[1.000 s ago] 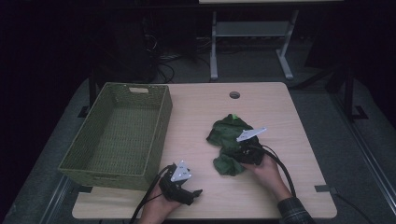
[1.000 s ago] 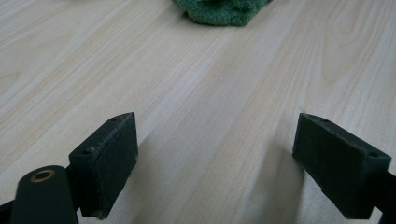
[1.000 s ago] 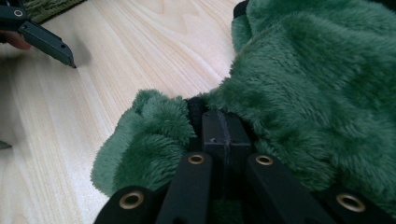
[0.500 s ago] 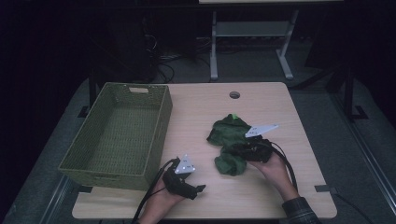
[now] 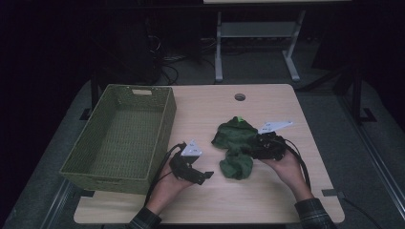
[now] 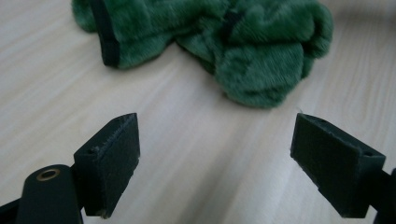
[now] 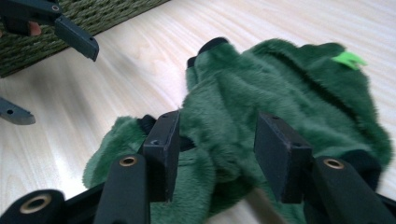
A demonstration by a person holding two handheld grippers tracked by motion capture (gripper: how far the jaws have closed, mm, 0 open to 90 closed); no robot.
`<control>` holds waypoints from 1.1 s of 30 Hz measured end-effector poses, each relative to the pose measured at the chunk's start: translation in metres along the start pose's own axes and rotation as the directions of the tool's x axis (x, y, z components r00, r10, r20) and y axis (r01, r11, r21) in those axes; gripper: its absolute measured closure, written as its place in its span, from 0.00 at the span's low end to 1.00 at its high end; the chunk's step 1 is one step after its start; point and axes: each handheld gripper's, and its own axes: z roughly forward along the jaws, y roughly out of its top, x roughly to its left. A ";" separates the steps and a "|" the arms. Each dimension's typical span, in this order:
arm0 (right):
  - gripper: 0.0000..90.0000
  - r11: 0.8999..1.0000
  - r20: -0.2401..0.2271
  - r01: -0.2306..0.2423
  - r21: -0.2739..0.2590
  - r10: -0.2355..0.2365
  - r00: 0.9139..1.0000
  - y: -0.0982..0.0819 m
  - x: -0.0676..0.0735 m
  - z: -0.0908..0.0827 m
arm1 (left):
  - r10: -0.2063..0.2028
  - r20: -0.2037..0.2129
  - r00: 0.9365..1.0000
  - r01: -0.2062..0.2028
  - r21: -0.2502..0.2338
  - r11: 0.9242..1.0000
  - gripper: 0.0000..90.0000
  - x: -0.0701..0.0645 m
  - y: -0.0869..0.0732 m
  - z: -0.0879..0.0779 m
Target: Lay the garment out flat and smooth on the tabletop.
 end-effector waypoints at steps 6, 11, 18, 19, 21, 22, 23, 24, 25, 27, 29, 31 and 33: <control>0.53 1.000 0.034 -0.002 -0.006 0.002 0.999 0.005 -0.012 -0.006 | 0.035 -0.009 0.999 -0.035 -0.033 0.999 0.24 0.009 0.024 0.002; 0.53 1.000 0.051 -0.006 -0.009 0.006 0.999 0.008 -0.020 -0.009 | 0.058 -0.021 0.998 -0.059 -0.046 0.997 0.29 0.013 0.036 0.006; 0.53 1.000 0.086 -0.016 -0.015 0.017 0.996 0.015 -0.033 -0.015 | 0.053 -0.024 0.998 -0.055 -0.072 0.996 0.36 0.026 0.052 0.013; 0.54 1.000 0.091 -0.016 -0.022 0.018 0.996 0.016 -0.035 -0.016 | 0.052 -0.025 0.998 -0.054 -0.072 0.996 0.37 0.029 0.054 0.015; 0.54 0.999 0.090 -0.020 -0.027 0.022 0.996 0.017 -0.036 -0.016 | 0.042 -0.027 0.999 -0.044 -0.077 0.996 0.38 0.030 0.055 0.017; 0.54 1.000 0.100 -0.022 -0.019 0.024 0.995 0.019 -0.039 -0.016 | 0.033 -0.027 0.999 -0.036 -0.084 0.996 0.40 0.035 0.059 0.020; 0.54 1.000 0.103 -0.024 -0.020 0.026 0.994 0.020 -0.041 -0.016 | 0.033 -0.030 0.999 -0.036 -0.088 0.996 0.40 0.037 0.061 0.021; 0.54 1.000 0.103 -0.026 -0.017 0.027 0.994 0.021 -0.043 -0.015 | 0.034 -0.033 0.999 -0.036 -0.084 0.996 0.41 0.040 0.063 0.023; 0.54 0.999 0.107 -0.033 -0.015 0.034 0.994 0.022 -0.044 -0.015 | 0.028 -0.034 0.999 -0.031 -0.086 0.996 0.42 0.042 0.065 0.024; 0.54 0.999 0.111 -0.035 -0.013 0.036 0.993 0.022 -0.046 -0.015 | 0.024 -0.035 0.999 -0.027 -0.087 0.996 0.44 0.044 0.067 0.026; 0.54 0.998 0.116 -0.047 -0.030 0.050 0.992 0.023 -0.051 -0.013 | 0.021 -0.047 0.999 -0.025 -0.082 0.996 0.46 0.052 0.072 0.031; 0.54 0.999 0.118 -0.045 -0.024 0.048 0.992 0.024 -0.053 -0.011 | 0.014 -0.050 0.999 -0.018 -0.081 0.997 0.48 0.054 0.074 0.033; 0.54 0.998 0.127 -0.059 -0.011 0.060 0.990 0.024 -0.059 -0.006 | 0.006 -0.062 0.998 -0.012 -0.086 0.996 0.50 0.063 0.079 0.039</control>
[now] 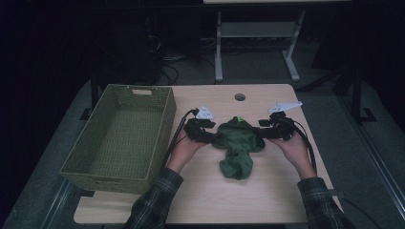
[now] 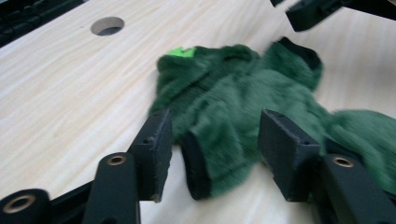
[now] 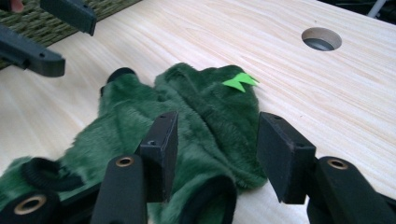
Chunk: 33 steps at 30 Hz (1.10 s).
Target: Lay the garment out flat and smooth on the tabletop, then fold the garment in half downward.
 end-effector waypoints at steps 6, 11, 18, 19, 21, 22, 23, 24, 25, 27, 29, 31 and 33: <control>0.54 1.000 0.015 -0.022 0.013 0.021 1.000 0.002 -0.010 0.013 | -0.017 -0.032 0.999 0.017 0.007 1.000 0.54 0.019 0.005 0.017; 0.54 0.999 0.019 -0.041 0.032 0.040 0.999 -0.001 -0.017 0.026 | -0.030 -0.035 0.999 0.030 0.026 0.999 0.55 0.031 0.006 0.035; 0.56 0.996 0.030 -0.062 0.068 0.060 0.998 -0.008 -0.026 0.041 | -0.032 -0.025 0.999 0.033 0.070 0.997 0.56 0.038 0.004 0.057; 0.57 0.995 0.033 -0.065 0.076 0.063 0.997 -0.010 -0.028 0.046 | -0.029 -0.023 0.999 0.031 0.088 0.996 0.56 0.040 0.002 0.064; 0.58 0.994 0.033 -0.064 0.086 0.061 0.998 -0.011 -0.029 0.050 | -0.035 -0.017 0.999 0.037 0.098 0.995 0.57 0.041 0.000 0.070; 0.59 0.994 0.035 -0.061 0.090 0.058 0.998 -0.012 -0.029 0.052 | -0.040 -0.013 0.999 0.042 0.102 0.994 0.57 0.042 -0.001 0.072; 0.60 0.993 0.034 -0.064 0.099 0.061 0.998 -0.012 -0.029 0.054 | -0.042 -0.013 0.999 0.043 0.108 0.993 0.57 0.042 -0.002 0.075; 0.60 0.992 0.032 -0.064 0.107 0.061 0.998 -0.013 -0.029 0.056 | -0.047 -0.007 0.999 0.048 0.109 0.993 0.58 0.042 -0.003 0.077; 0.61 0.991 0.033 -0.062 0.116 0.059 0.998 -0.014 -0.029 0.058 | -0.048 0.000 0.999 0.048 0.113 0.992 0.59 0.043 -0.004 0.079; 0.65 0.990 0.040 -0.062 0.125 0.057 0.998 -0.016 -0.031 0.062 | -0.045 0.006 0.999 0.044 0.122 0.991 0.62 0.044 -0.005 0.082; 0.71 0.989 0.040 -0.074 0.129 0.069 0.997 -0.017 -0.032 0.064 | -0.051 0.010 0.999 0.050 0.121 0.991 0.67 0.044 -0.006 0.083; 0.77 0.989 0.042 -0.073 0.131 0.068 0.997 -0.018 -0.033 0.066 | -0.053 0.018 0.998 0.050 0.131 0.990 0.72 0.045 -0.006 0.084; 0.84 0.989 0.048 -0.070 0.134 0.064 0.997 -0.018 -0.033 0.067 | -0.046 0.021 0.999 0.043 0.137 0.990 0.80 0.045 -0.006 0.085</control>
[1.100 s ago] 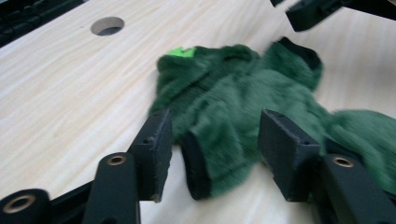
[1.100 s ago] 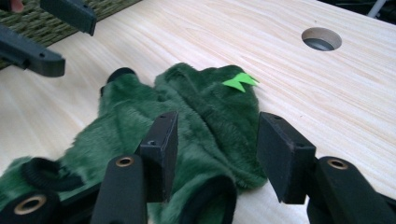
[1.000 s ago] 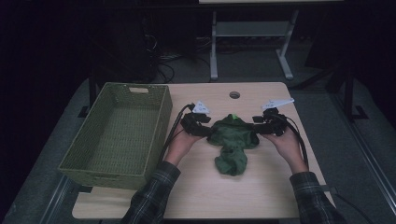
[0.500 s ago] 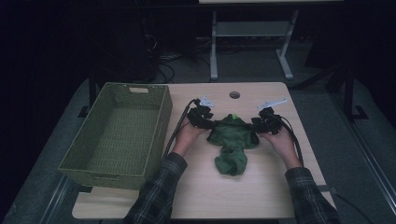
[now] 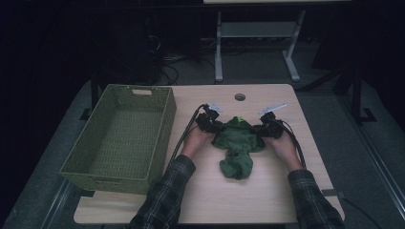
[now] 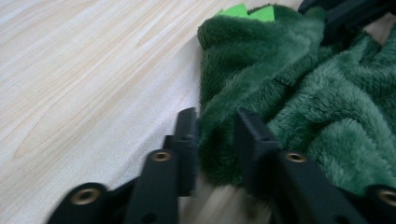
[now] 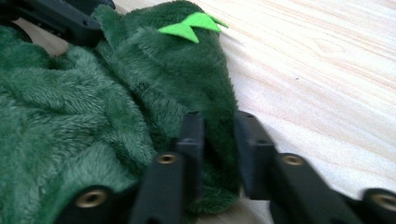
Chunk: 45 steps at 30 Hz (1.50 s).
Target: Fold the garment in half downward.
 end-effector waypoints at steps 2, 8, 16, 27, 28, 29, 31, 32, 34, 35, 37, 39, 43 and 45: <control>0.90 1.000 0.002 0.000 -0.001 0.000 1.000 0.000 0.000 0.000 | 0.012 0.003 1.000 -0.012 0.015 1.000 0.87 0.000 0.000 0.000; 0.96 1.000 -0.007 -0.001 -0.011 0.001 1.000 0.001 0.000 -0.003 | -0.001 0.015 1.000 0.001 0.001 1.000 0.96 0.000 0.001 -0.002; 0.97 0.997 -0.025 0.006 -0.075 -0.008 1.000 0.007 0.006 -0.021 | -0.004 0.012 1.000 0.005 -0.070 0.998 0.97 -0.005 0.011 -0.020; 0.97 0.986 -0.042 0.018 -0.164 -0.025 0.999 0.011 0.013 -0.056 | 0.024 0.027 0.999 -0.019 -0.154 0.988 0.97 -0.020 0.025 -0.058; 0.97 0.985 -0.043 0.021 -0.170 -0.029 0.999 0.011 0.014 -0.060 | 0.030 0.024 0.999 -0.026 -0.154 0.988 0.97 -0.022 0.026 -0.061; 0.97 0.983 -0.044 0.030 -0.180 -0.038 0.998 0.012 0.015 -0.063 | 0.032 0.025 0.999 -0.027 -0.163 0.986 0.97 -0.024 0.027 -0.064; 0.97 0.981 -0.047 0.037 -0.190 -0.047 0.998 0.012 0.019 -0.069 | 0.034 0.032 0.999 -0.028 -0.174 0.984 0.97 -0.028 0.027 -0.069; 0.97 0.980 -0.048 0.045 -0.195 -0.056 0.997 0.013 0.021 -0.072 | 0.040 0.033 0.999 -0.034 -0.173 0.984 0.97 -0.029 0.027 -0.072; 0.97 0.979 -0.051 0.053 -0.198 -0.065 0.997 0.013 0.025 -0.077 | 0.044 0.033 0.998 -0.037 -0.182 0.983 0.97 -0.033 0.027 -0.076; 0.97 0.977 -0.051 0.059 -0.203 -0.070 0.996 0.013 0.027 -0.080 | 0.052 0.034 0.998 -0.045 -0.185 0.982 0.97 -0.034 0.027 -0.079; 0.97 0.976 -0.051 0.068 -0.209 -0.080 0.995 0.013 0.028 -0.082 | 0.054 0.034 0.998 -0.047 -0.189 0.981 0.97 -0.036 0.027 -0.081; 0.97 0.973 -0.060 0.079 -0.218 -0.094 0.994 0.012 0.032 -0.090 | 0.060 0.035 0.998 -0.052 -0.195 0.980 0.97 -0.042 0.024 -0.085; 0.97 0.968 -0.065 0.097 -0.232 -0.114 0.991 0.007 0.039 -0.096 | 0.070 0.035 0.997 -0.061 -0.202 0.978 0.97 -0.050 0.019 -0.090; 0.97 0.967 -0.070 0.103 -0.232 -0.122 0.990 0.003 0.042 -0.096 | 0.074 0.037 0.997 -0.065 -0.206 0.976 0.97 -0.053 0.017 -0.092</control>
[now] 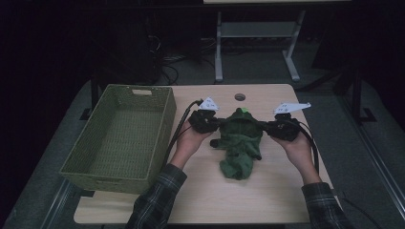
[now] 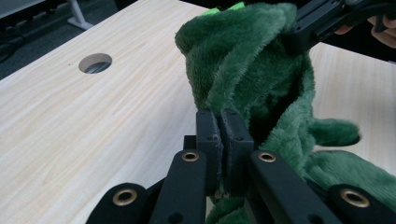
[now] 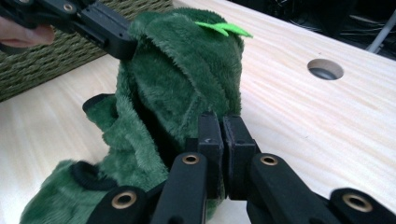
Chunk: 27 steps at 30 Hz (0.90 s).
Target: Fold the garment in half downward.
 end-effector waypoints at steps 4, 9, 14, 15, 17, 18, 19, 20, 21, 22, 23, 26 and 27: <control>0.97 1.000 -0.009 0.004 -0.002 -0.004 1.000 -0.006 0.005 -0.003 | 0.008 0.006 1.000 -0.008 -0.010 1.000 0.97 -0.006 -0.002 -0.005; 0.97 1.000 -0.032 0.000 0.003 0.000 0.999 -0.015 0.012 -0.011 | 0.026 0.014 1.000 -0.025 -0.021 0.999 0.97 -0.019 -0.008 -0.016; 0.97 1.000 -0.045 0.017 -0.007 -0.017 0.999 -0.020 0.021 -0.019 | 0.022 0.037 0.999 -0.021 -0.031 0.999 0.97 -0.028 -0.015 -0.025; 0.97 1.000 -0.050 0.017 -0.004 -0.017 0.999 -0.021 0.023 -0.020 | 0.021 0.040 0.999 -0.020 -0.034 0.999 0.97 -0.030 -0.016 -0.026; 0.97 1.000 -0.051 0.026 -0.013 -0.027 0.998 -0.023 0.028 -0.022 | 0.027 0.045 0.999 -0.026 -0.031 0.999 0.97 -0.033 -0.019 -0.028; 0.97 1.000 -0.051 0.026 -0.013 -0.027 0.998 -0.023 0.028 -0.022 | 0.027 0.045 0.999 -0.026 -0.031 0.999 0.97 -0.033 -0.019 -0.028; 0.97 0.999 -0.060 0.026 -0.020 -0.027 0.998 -0.025 0.032 -0.025 | 0.036 0.051 0.998 -0.035 -0.031 0.999 0.97 -0.037 -0.021 -0.030; 0.97 0.999 -0.064 0.026 -0.019 -0.028 0.998 -0.027 0.035 -0.026 | 0.036 0.051 0.998 -0.035 -0.031 0.999 0.97 -0.037 -0.021 -0.030; 0.97 0.999 -0.063 0.031 -0.018 -0.032 0.998 -0.028 0.037 -0.027 | 0.040 0.057 0.998 -0.039 -0.027 0.999 0.97 -0.040 -0.024 -0.033; 0.97 0.999 -0.063 0.031 -0.018 -0.032 0.998 -0.028 0.037 -0.027 | 0.040 0.057 0.998 -0.039 -0.027 0.999 0.97 -0.040 -0.024 -0.033; 0.97 0.999 -0.069 0.039 -0.005 -0.039 0.997 -0.030 0.041 -0.029 | 0.043 0.064 0.997 -0.041 -0.028 0.999 0.97 -0.043 -0.028 -0.035; 0.97 0.999 -0.080 0.047 -0.018 -0.048 0.996 -0.035 0.047 -0.033 | 0.037 0.071 0.997 -0.036 -0.026 0.999 0.97 -0.045 -0.033 -0.037; 0.97 0.999 -0.084 0.045 -0.017 -0.046 0.995 -0.037 0.049 -0.034 | 0.039 0.080 0.996 -0.038 -0.018 0.999 0.97 -0.046 -0.037 -0.039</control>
